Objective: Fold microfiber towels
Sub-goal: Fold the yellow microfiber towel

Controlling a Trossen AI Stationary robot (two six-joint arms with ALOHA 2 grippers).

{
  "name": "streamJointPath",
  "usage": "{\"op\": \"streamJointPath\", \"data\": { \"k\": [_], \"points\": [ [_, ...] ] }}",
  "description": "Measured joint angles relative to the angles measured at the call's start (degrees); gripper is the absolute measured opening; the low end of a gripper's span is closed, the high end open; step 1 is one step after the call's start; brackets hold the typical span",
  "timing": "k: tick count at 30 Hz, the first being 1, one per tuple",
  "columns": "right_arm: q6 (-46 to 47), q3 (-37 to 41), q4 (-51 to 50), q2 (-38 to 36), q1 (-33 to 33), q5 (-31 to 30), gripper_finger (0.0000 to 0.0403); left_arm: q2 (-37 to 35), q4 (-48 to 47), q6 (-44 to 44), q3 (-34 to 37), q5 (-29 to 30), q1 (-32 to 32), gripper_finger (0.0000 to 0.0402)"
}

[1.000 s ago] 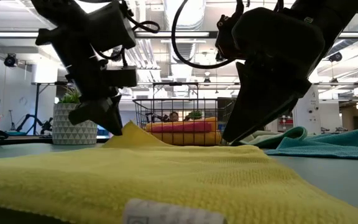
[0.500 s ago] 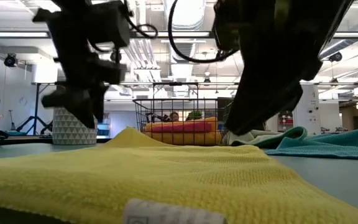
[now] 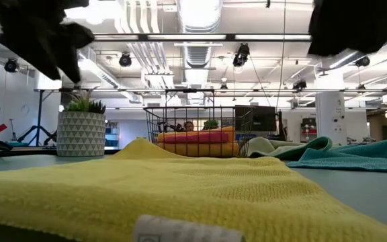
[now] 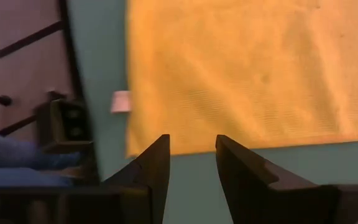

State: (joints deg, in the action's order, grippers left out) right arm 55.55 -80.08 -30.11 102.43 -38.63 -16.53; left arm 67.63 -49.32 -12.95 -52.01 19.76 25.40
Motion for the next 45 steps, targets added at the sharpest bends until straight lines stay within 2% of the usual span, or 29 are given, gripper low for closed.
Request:
{"op": "streamJointPath", "data": {
  "k": [4,9,15,23,27,31,37,45],
  "points": [
    [-0.36,-2.47,-2.91,0.0,-2.09,-0.02,0.0121,0.07,1.08,-3.19,0.02,-1.54,7.87,0.0178],
    [-2.38,-2.86,-2.94,0.0,-4.4,-0.05,0.0121,3.88,3.13,-7.86,0.04,-1.97,17.4,0.0178],
    [-3.07,-2.73,-2.14,0.4,-5.46,0.04,0.0121,10.93,7.01,-13.16,-1.04,-3.29,24.24,0.0178],
    [-13.63,-2.68,4.67,3.98,-5.37,0.44,0.0121,21.19,9.26,-15.61,-6.27,-6.24,26.1,0.0178],
    [-15.6,-2.68,5.7,5.82,-5.24,0.04,0.0121,24.67,9.46,-15.43,-8.83,-6.32,26.26,0.0178],
    [-15.92,-2.68,6.52,7.59,-5.2,0.03,0.0121,25.95,10.49,-15.75,-9.28,-6.31,26.45,0.0178],
    [-19.68,-2.79,15.07,11.74,-5.2,2.4,0.0121,26.79,12.38,-18.27,-7.65,-6.18,26.65,0.0178],
    [-20.26,-3.27,15.47,14.18,-4.47,1.4,0.0121,27.47,14.64,-18.32,-7.21,-6.51,27.14,0.0178]
  ]
}}
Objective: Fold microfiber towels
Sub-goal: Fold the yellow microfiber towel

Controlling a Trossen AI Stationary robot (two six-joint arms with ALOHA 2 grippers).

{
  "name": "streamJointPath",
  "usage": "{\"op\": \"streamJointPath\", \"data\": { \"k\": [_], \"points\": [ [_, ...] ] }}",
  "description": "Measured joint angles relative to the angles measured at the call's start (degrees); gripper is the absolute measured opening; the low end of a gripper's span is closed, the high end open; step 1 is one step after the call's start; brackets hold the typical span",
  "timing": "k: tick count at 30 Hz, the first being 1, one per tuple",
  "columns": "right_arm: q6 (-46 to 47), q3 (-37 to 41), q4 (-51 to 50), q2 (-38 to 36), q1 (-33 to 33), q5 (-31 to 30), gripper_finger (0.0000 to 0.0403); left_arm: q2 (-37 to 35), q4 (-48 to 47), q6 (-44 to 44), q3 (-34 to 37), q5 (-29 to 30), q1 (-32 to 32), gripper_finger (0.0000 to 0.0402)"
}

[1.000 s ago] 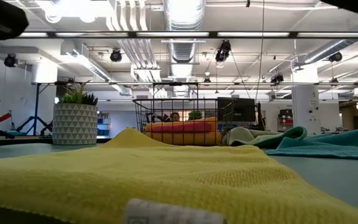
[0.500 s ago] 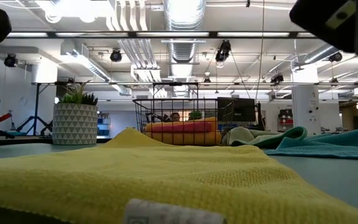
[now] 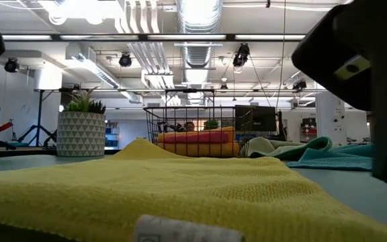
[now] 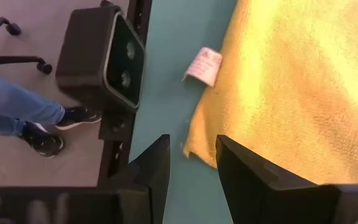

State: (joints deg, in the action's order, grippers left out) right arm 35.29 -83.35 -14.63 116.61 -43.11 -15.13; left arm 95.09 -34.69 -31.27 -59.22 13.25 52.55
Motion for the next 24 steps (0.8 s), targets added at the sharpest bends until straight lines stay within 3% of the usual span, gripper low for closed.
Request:
{"op": "streamJointPath", "data": {
  "k": [14,18,24],
  "points": [
    [-2.22,-0.02,0.37,0.07,0.75,0.17,0.0121,4.62,0.08,-0.19,1.49,0.49,0.29,0.0178],
    [-3.23,-0.02,0.41,0.07,1.03,0.22,0.0121,5.88,-0.02,-4.29,1.29,0.68,0.07,0.0176],
    [-5.78,-0.02,1.84,1.33,1.79,0.69,0.0121,6.11,0.42,-5.93,1.29,0.62,-0.16,0.0128]
  ]
}}
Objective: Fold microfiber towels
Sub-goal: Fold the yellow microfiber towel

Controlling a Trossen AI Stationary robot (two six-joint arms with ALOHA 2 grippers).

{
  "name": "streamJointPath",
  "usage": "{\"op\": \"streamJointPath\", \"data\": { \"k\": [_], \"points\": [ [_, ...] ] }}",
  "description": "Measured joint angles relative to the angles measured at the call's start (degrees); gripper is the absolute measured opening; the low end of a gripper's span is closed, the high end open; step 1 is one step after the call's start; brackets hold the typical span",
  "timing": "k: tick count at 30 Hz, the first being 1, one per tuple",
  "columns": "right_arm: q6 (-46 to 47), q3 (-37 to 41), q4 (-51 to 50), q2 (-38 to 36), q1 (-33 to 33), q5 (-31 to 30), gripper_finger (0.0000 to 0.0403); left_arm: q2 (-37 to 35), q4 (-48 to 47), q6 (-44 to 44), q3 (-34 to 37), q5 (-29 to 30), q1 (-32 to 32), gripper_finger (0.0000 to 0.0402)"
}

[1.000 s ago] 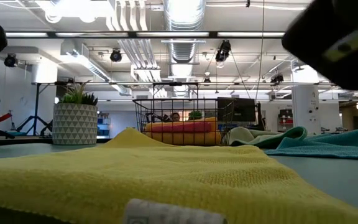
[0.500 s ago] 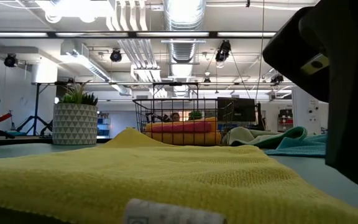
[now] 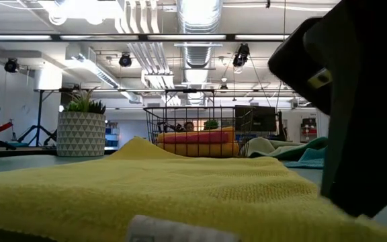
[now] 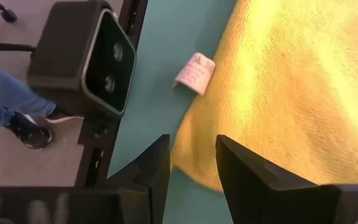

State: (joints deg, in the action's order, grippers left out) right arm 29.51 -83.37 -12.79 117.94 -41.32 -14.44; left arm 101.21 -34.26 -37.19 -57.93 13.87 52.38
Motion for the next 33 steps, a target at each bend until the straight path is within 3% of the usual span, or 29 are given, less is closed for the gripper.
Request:
{"op": "streamJointPath", "data": {
  "k": [10,17,24,33],
  "points": [
    [1.38,-0.13,2.41,2.09,1.24,3.63,0.0121,0.15,1.51,0.0,0.02,1.72,-0.22,0.0006],
    [4.34,-0.28,-0.64,2.09,1.35,3.83,0.0111,0.15,1.77,0.03,0.07,1.6,-0.22,0.0005],
    [6.99,-0.2,-1.34,2.09,1.46,3.59,0.0019,0.13,1.79,0.0,-0.07,1.37,-0.31,0.0001],
    [10.81,-2.86,-4.24,1.08,0.67,4.98,0.0009,-2.35,2.3,-0.07,-1.7,-1.82,-0.38,0.0]
  ]
}}
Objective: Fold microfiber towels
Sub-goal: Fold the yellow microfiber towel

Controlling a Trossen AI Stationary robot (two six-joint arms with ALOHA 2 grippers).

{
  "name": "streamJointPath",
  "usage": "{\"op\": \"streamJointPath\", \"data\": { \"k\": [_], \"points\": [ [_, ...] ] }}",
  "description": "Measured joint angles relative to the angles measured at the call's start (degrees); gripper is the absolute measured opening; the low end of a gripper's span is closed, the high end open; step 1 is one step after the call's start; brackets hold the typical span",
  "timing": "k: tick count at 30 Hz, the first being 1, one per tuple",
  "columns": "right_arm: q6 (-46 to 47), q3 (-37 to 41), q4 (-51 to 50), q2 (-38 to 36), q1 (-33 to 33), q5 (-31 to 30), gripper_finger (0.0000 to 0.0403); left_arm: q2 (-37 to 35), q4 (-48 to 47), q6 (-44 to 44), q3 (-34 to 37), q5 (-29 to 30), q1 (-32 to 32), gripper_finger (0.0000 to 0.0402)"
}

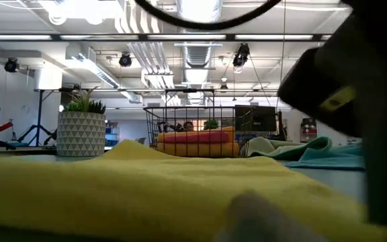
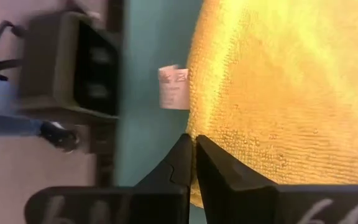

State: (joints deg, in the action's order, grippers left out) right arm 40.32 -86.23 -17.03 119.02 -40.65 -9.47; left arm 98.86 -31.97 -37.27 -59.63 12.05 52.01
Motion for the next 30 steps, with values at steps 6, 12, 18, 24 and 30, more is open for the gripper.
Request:
{"op": "streamJointPath", "data": {
  "k": [6,12,18,24,30],
  "points": [
    [3.66,-6.71,-11.34,-0.85,-2.33,-3.19,0.0009,-1.96,-1.47,-0.05,-4.82,-1.74,0.07,0.0],
    [7.08,-13.6,-20.98,-1.09,-4.26,-7.26,0.0009,-1.94,-1.43,-1.33,-9.11,-3.21,0.07,0.0],
    [9.9,-22.12,-32.81,-1.13,-5.72,-13.3,0.0009,-1.94,-2.46,-8.93,-12.76,-3.52,0.11,0.0],
    [10.09,-25.02,-44.63,-1.22,-4.42,-16.12,0.0009,-2.0,-12.21,-10.24,-15.03,3.14,-1.04,0.0],
    [10.48,-21.9,-48.83,-1.22,-0.45,-18.01,0.0009,-2.09,-27.19,-16.34,-15.33,6.21,-5.61,0.0]
  ]
}}
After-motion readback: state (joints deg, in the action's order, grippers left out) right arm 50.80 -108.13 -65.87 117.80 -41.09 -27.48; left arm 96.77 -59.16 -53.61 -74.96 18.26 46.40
